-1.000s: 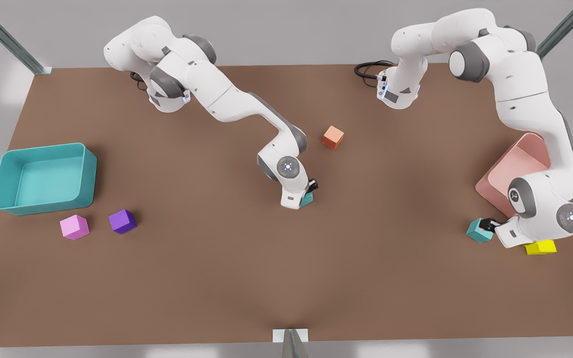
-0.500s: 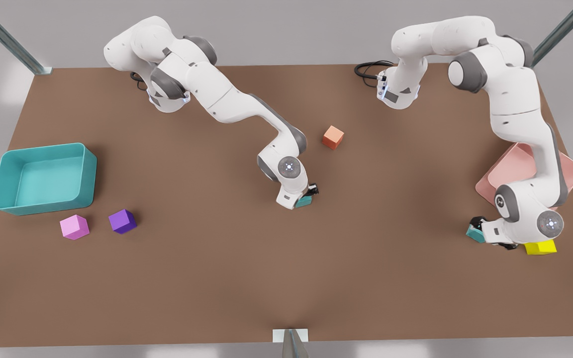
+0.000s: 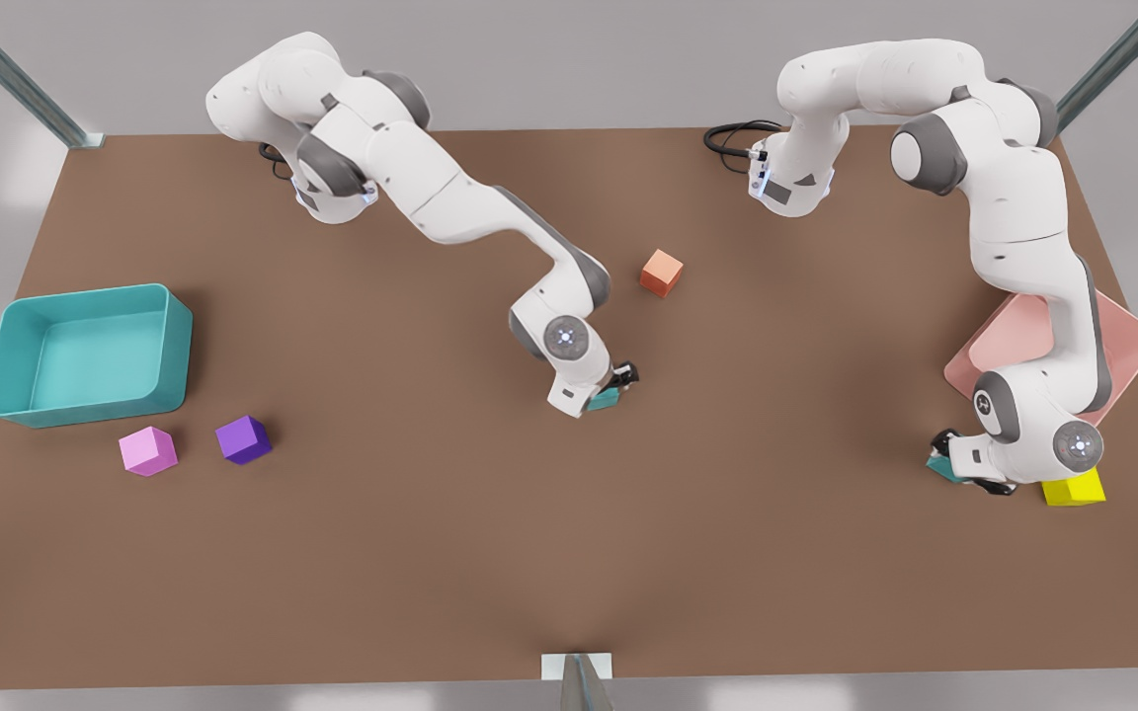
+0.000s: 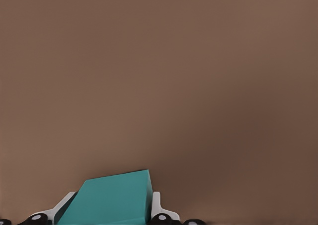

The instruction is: Stack the two blue cubes on top of each other

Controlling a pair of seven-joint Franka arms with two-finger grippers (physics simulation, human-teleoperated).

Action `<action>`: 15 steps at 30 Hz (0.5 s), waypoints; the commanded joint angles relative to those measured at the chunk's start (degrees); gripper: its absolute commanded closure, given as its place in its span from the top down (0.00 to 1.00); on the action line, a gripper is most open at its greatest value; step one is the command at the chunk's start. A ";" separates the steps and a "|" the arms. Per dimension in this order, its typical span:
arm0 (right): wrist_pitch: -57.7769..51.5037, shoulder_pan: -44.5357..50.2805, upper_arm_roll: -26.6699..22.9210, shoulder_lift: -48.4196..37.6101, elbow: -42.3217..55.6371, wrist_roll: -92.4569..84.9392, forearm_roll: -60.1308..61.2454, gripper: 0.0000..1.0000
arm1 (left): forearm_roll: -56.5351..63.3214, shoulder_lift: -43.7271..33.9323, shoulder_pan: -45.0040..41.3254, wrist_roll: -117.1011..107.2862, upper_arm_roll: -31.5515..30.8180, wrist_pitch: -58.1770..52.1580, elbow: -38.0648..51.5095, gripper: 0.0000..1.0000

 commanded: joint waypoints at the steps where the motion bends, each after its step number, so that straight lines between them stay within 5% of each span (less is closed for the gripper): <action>1: -2.22 -0.76 0.03 -0.89 0.03 -11.22 0.58 1.00 | -0.04 0.06 0.09 4.62 0.01 0.27 0.02 0.69; 8: -24.97 -17.36 -0.06 -11.35 6.00 -26.77 -3.01 1.00 | 0.13 -3.89 -4.03 -15.58 -0.08 -6.23 0.20 0.68; 12: -35.34 -35.03 -0.32 -14.24 7.42 -46.38 -15.06 1.00 | -2.24 -9.17 -23.36 -64.35 -0.61 -22.23 5.47 0.68; 15: -53.27 -36.27 -5.42 -26.63 7.15 -46.21 -17.00 1.00 | -10.94 -9.17 -38.22 -95.12 -0.61 -22.41 6.44 0.68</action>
